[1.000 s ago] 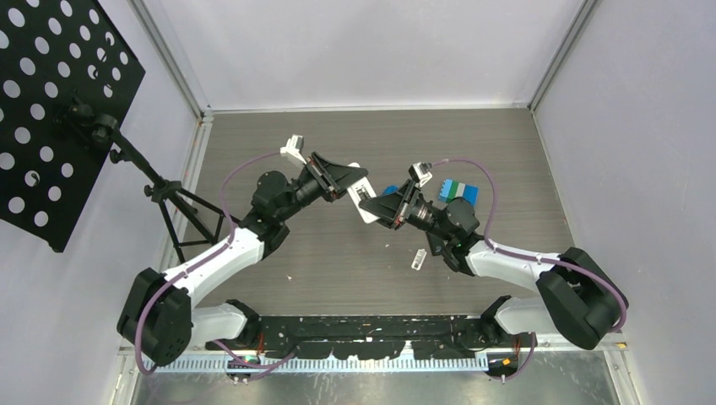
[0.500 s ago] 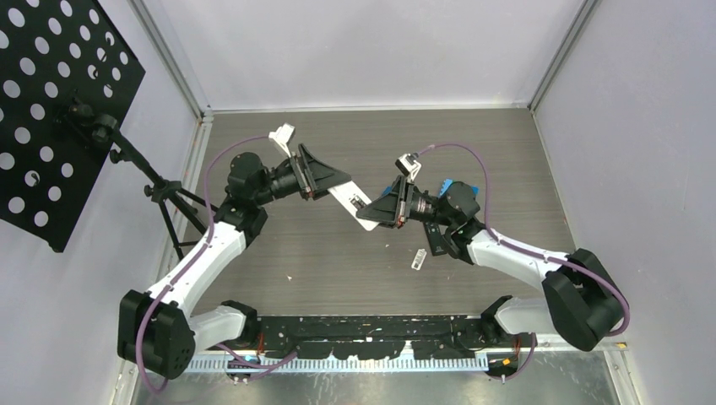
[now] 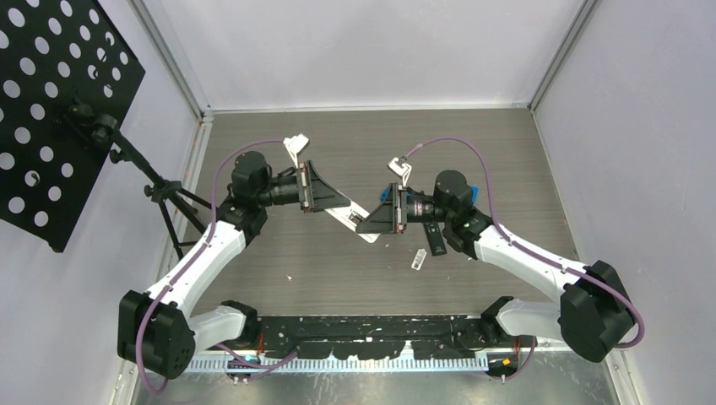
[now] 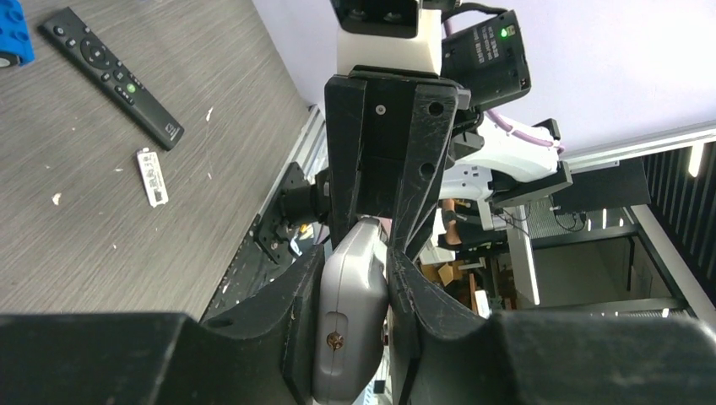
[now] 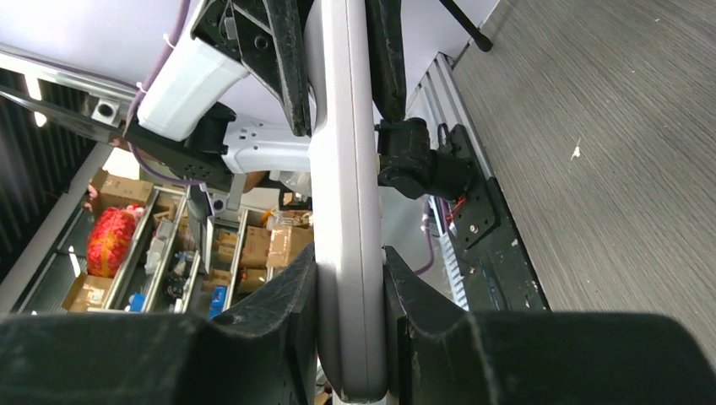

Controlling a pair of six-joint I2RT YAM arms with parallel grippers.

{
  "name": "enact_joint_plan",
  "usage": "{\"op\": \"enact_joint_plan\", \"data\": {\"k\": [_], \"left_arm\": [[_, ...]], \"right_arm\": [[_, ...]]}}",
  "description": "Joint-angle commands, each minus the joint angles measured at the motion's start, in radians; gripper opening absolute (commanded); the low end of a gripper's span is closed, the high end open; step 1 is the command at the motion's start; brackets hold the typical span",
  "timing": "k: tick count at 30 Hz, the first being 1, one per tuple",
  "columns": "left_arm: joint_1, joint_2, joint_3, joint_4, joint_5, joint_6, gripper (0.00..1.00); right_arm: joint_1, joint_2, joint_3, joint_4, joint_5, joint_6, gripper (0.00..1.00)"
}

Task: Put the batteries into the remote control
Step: Adjust the battery in the remote control, then place the remote control at the center of the board.

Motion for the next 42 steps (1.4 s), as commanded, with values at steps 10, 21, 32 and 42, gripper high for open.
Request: {"op": "enact_joint_plan", "data": {"k": [10, 21, 32, 42], "left_arm": [[0.004, -0.034, -0.024, -0.077, -0.028, 0.094, 0.00], [-0.008, 0.043, -0.143, -0.002, -0.373, 0.076, 0.00], [-0.134, 0.236, -0.207, 0.166, -0.651, 0.002, 0.00], [-0.308, 0.295, -0.334, 0.327, -1.031, -0.069, 0.00]], "right_arm": [[-0.021, -0.031, 0.050, -0.252, 0.144, -0.144, 0.65], [-0.058, -0.130, 0.057, -0.677, 0.592, -0.244, 0.80], [-0.057, -0.004, 0.069, -1.048, 1.033, -0.274, 0.56], [-0.046, 0.078, 0.040, -1.084, 1.059, -0.144, 0.61]]}}
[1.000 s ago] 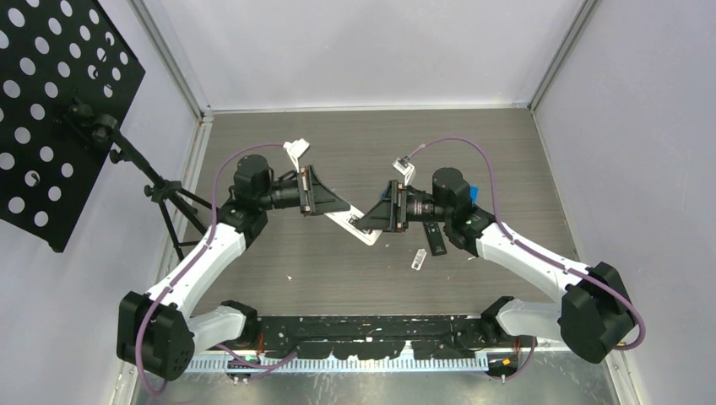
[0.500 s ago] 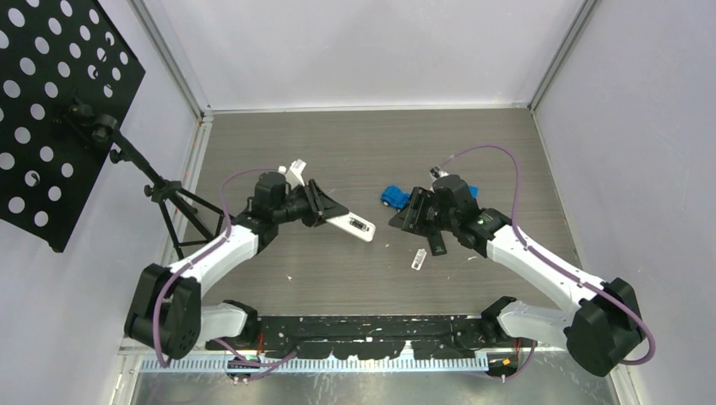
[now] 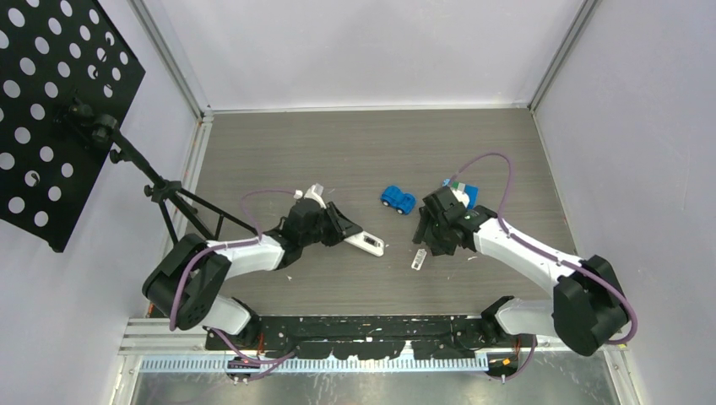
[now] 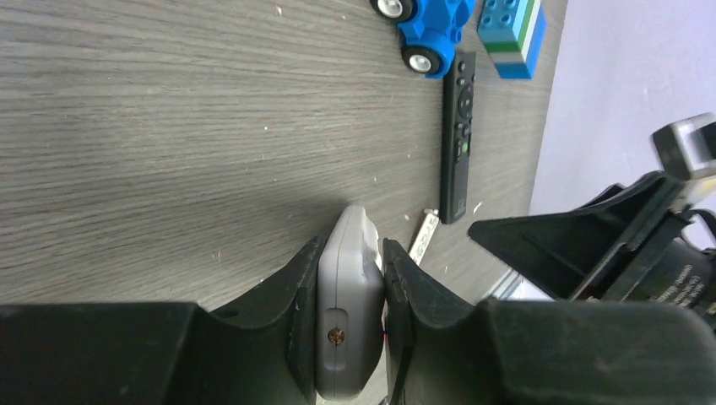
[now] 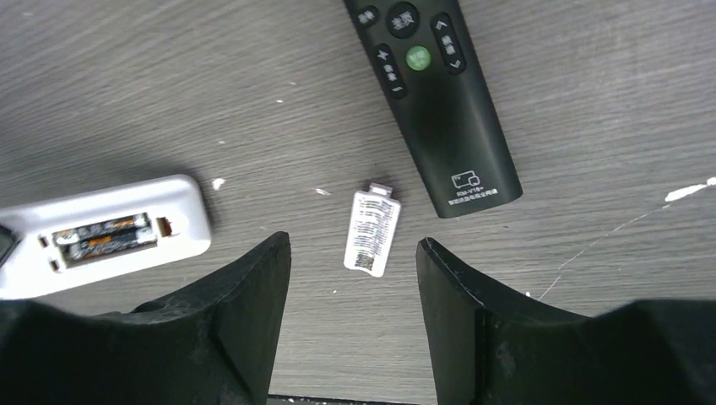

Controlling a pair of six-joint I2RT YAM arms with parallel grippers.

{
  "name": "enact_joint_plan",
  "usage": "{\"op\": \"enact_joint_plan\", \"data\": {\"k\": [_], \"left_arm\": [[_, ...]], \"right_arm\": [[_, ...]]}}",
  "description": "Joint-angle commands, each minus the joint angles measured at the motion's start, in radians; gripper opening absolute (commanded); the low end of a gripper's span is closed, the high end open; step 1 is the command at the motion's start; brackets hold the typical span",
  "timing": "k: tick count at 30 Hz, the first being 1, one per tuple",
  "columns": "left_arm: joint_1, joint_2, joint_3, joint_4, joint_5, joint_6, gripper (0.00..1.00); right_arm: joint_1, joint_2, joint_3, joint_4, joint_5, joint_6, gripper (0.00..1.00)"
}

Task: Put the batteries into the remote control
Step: Place the remote control at the center of the board, then pick up the battery cover at the center of the board.

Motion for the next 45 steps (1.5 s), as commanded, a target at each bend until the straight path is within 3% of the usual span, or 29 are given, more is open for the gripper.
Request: {"op": "enact_joint_plan", "data": {"k": [1, 4, 7, 10, 15, 20, 30, 35, 38, 40, 45], "left_arm": [[-0.057, -0.015, -0.051, 0.139, -0.249, -0.045, 0.00], [-0.078, -0.008, -0.059, 0.136, -0.294, -0.036, 0.03], [-0.080, 0.000, -0.059, 0.093, -0.311, -0.044, 0.21], [-0.085, -0.012, -0.049, -0.054, -0.358, -0.078, 0.40], [-0.088, -0.037, -0.059, -0.147, -0.387, -0.090, 0.59], [-0.088, -0.081, -0.059, -0.231, -0.429, -0.084, 0.70], [-0.087, -0.233, -0.064, -0.400, -0.540, -0.027, 0.79], [-0.088, -0.318, -0.093, -0.380, -0.561, 0.013, 0.79], [-0.088, -0.367, -0.117, -0.306, -0.530, 0.050, 0.79], [-0.087, -0.387, -0.118, -0.262, -0.483, 0.091, 0.80], [-0.087, -0.388, -0.096, -0.151, -0.313, 0.174, 0.81]], "right_arm": [[0.016, 0.066, -0.001, -0.026, 0.039, 0.088, 0.61], [0.022, 0.100, -0.026, 0.005, 0.027, 0.129, 0.61], [0.025, 0.128, -0.039, 0.039, 0.024, 0.163, 0.61], [0.025, 0.159, -0.034, 0.056, 0.032, 0.181, 0.62], [0.025, 0.222, -0.013, 0.057, 0.054, 0.207, 0.62], [0.031, 0.270, 0.024, 0.018, 0.071, 0.220, 0.62], [0.049, 0.336, 0.077, -0.101, 0.141, 0.236, 0.56], [0.052, 0.362, 0.068, -0.089, 0.124, 0.243, 0.41], [0.053, 0.350, 0.055, -0.067, 0.108, 0.271, 0.23], [0.052, 0.281, 0.029, -0.037, 0.103, 0.318, 0.17], [0.052, 0.119, 0.027, -0.011, 0.093, 0.401, 0.12]]}}
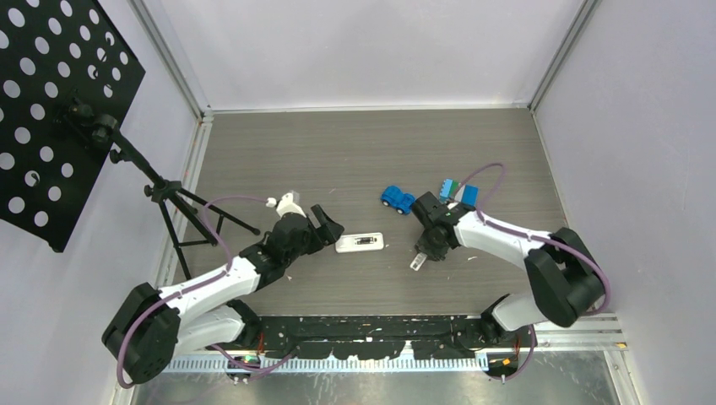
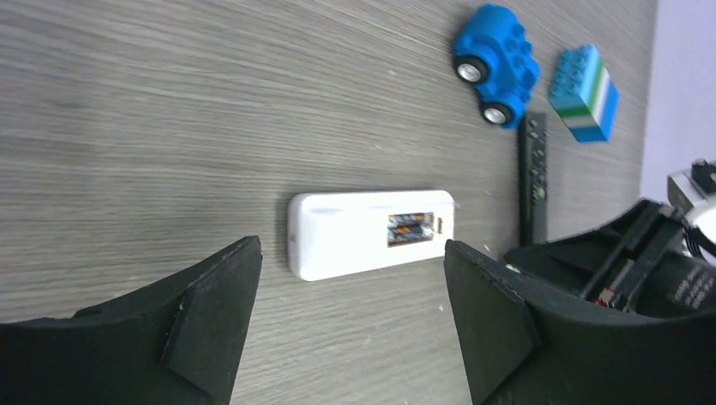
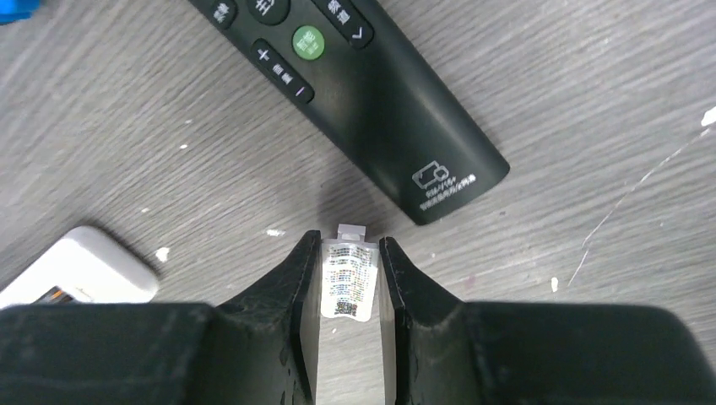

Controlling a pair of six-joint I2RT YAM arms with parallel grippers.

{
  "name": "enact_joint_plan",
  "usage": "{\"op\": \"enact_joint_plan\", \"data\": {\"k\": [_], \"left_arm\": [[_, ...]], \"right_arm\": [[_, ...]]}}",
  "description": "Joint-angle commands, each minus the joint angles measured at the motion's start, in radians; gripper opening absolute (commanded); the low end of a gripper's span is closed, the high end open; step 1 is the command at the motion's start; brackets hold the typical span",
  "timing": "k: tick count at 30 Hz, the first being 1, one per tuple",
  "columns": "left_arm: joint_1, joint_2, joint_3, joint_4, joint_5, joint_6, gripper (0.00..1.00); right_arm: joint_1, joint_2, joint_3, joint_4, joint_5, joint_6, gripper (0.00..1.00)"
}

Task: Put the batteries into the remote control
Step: Pick up the battery cover at the center of the board.

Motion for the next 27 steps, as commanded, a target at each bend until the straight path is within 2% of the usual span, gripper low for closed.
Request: {"op": "enact_joint_plan", "data": {"k": [1, 6, 8, 12, 20, 24, 27], "left_arm": [[-0.002, -0.006, 0.022, 0.187, 0.168, 0.108, 0.82], [-0.003, 0.074, 0.050, 0.376, 0.407, 0.162, 0.83], [-0.005, 0.113, 0.082, 0.381, 0.469, 0.162, 0.82], [-0.014, 0.179, 0.116, 0.430, 0.545, 0.134, 0.81], [-0.030, 0.301, 0.155, 0.566, 0.635, 0.034, 0.82], [-0.054, 0.345, 0.166, 0.580, 0.625, 0.014, 0.71], [-0.069, 0.359, 0.172, 0.583, 0.604, 0.018, 0.56]], "right_arm": [[0.006, -0.131, 0.004, 0.046, -0.006, 0.116, 0.12], [0.005, -0.230, 0.004, 0.117, -0.101, 0.213, 0.11], [0.007, -0.263, -0.011, 0.186, -0.131, 0.242, 0.11], [0.007, -0.310, -0.009, 0.242, -0.167, 0.279, 0.11], [0.007, -0.303, -0.010, 0.310, -0.257, 0.310, 0.11], [0.010, -0.312, -0.038, 0.377, -0.247, 0.333, 0.11], [0.011, -0.308, -0.043, 0.395, -0.249, 0.340, 0.11]]}}
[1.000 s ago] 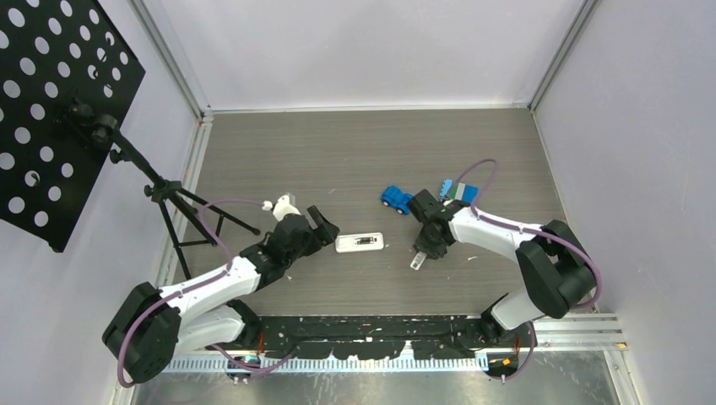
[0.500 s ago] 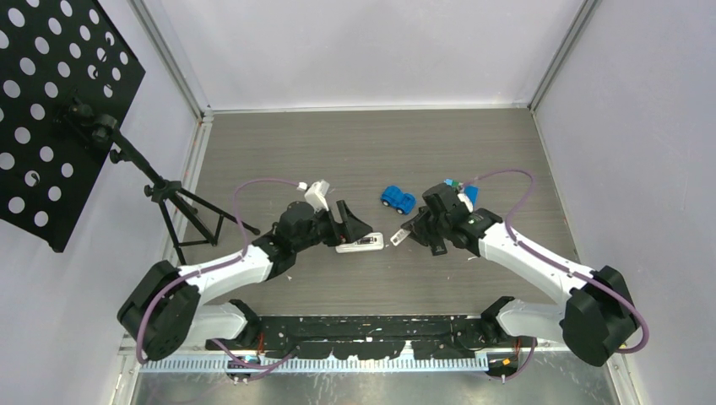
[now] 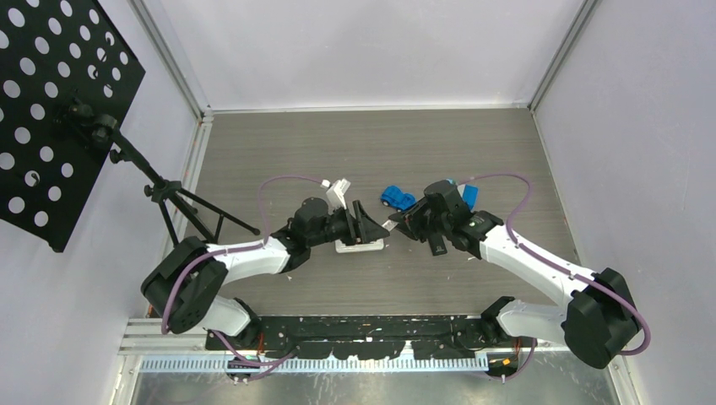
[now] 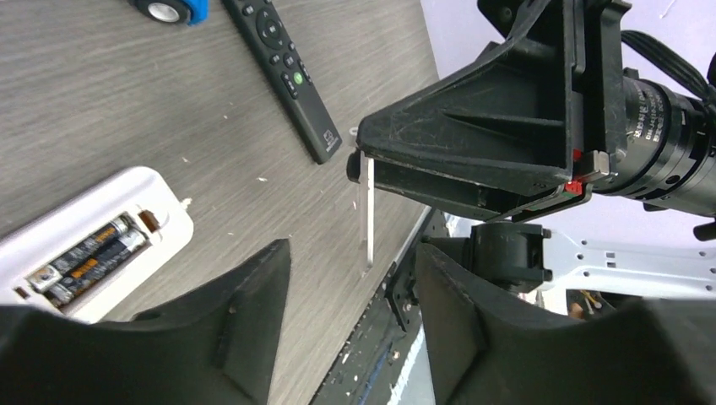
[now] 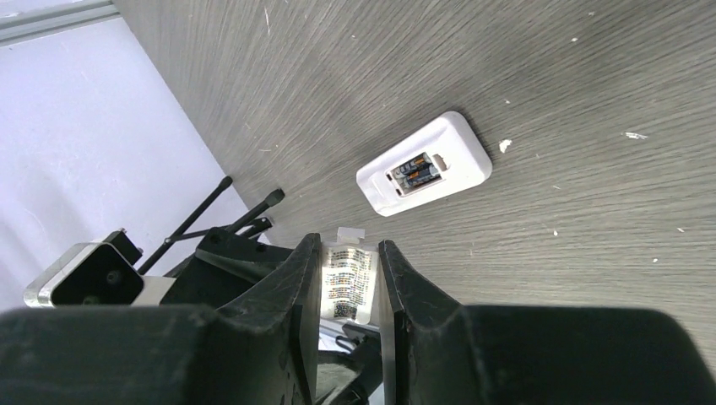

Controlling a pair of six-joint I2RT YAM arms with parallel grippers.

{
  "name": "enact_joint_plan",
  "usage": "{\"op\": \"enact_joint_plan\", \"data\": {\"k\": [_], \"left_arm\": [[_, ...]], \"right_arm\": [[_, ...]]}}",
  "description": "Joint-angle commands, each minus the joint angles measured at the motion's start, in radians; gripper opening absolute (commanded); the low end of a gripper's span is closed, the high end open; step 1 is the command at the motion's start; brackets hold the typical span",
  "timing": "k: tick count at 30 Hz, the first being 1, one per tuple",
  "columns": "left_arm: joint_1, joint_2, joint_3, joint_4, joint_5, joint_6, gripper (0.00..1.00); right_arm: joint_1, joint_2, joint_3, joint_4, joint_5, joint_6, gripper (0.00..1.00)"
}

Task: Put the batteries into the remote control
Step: Pick up the battery cover at the center of the board, then adjust the battery cover.

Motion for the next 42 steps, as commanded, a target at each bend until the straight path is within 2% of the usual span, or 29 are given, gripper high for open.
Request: {"op": "enact_joint_plan", "data": {"k": [1, 5, 6, 8, 12, 13, 16, 17, 19, 22, 25, 29, 32, 37, 42], "left_arm": [[-0.024, 0.018, 0.040, 0.079, 0.002, -0.010, 0.52], [-0.028, 0.034, 0.051, 0.078, -0.009, -0.012, 0.25], [-0.028, 0.037, 0.052, 0.078, -0.010, -0.011, 0.15], [-0.028, 0.041, 0.055, 0.079, -0.010, -0.006, 0.01], [-0.026, 0.025, 0.062, 0.060, 0.005, 0.038, 0.00], [-0.026, 0.017, 0.067, 0.043, 0.014, 0.055, 0.00], [-0.014, -0.003, 0.086, 0.002, 0.075, 0.095, 0.00], [-0.005, -0.009, 0.091, -0.003, 0.111, 0.099, 0.00], [0.023, -0.016, 0.102, -0.004, 0.225, 0.093, 0.00], [0.075, -0.015, 0.133, -0.023, 0.407, 0.082, 0.00], [0.140, -0.003, 0.205, -0.181, 0.593, 0.103, 0.00], [0.188, -0.013, 0.178, -0.089, 0.723, 0.030, 0.00], [0.194, -0.028, 0.178, -0.099, 0.781, 0.029, 0.00], [0.196, -0.051, 0.220, -0.309, 0.811, 0.161, 0.00], [0.196, -0.064, 0.227, -0.367, 0.814, 0.201, 0.00]], "right_arm": [[0.007, -0.010, -0.008, 0.082, -0.012, 0.034, 0.11], [0.007, -0.001, -0.008, 0.093, -0.028, 0.028, 0.11], [0.007, 0.000, -0.009, 0.096, -0.031, 0.026, 0.11], [0.007, -0.001, -0.011, 0.109, -0.036, 0.019, 0.16], [0.006, -0.027, -0.021, 0.110, -0.032, -0.025, 0.32], [0.006, -0.037, -0.025, 0.110, -0.033, -0.041, 0.39], [-0.002, -0.073, -0.034, 0.114, -0.047, -0.131, 0.71], [-0.003, -0.092, -0.040, 0.135, -0.061, -0.185, 0.78], [-0.007, -0.141, -0.060, 0.190, -0.099, -0.296, 0.83], [-0.036, -0.221, -0.082, 0.243, -0.193, -0.445, 0.85], [-0.059, -0.278, -0.075, 0.230, -0.332, -0.589, 0.85], [-0.061, -0.317, -0.047, 0.167, -0.457, -0.727, 0.84], [-0.061, -0.324, -0.027, 0.157, -0.497, -0.795, 0.79], [-0.061, -0.275, 0.007, 0.169, -0.531, -0.844, 0.67], [-0.061, -0.206, 0.028, 0.192, -0.538, -0.849, 0.57]]}}
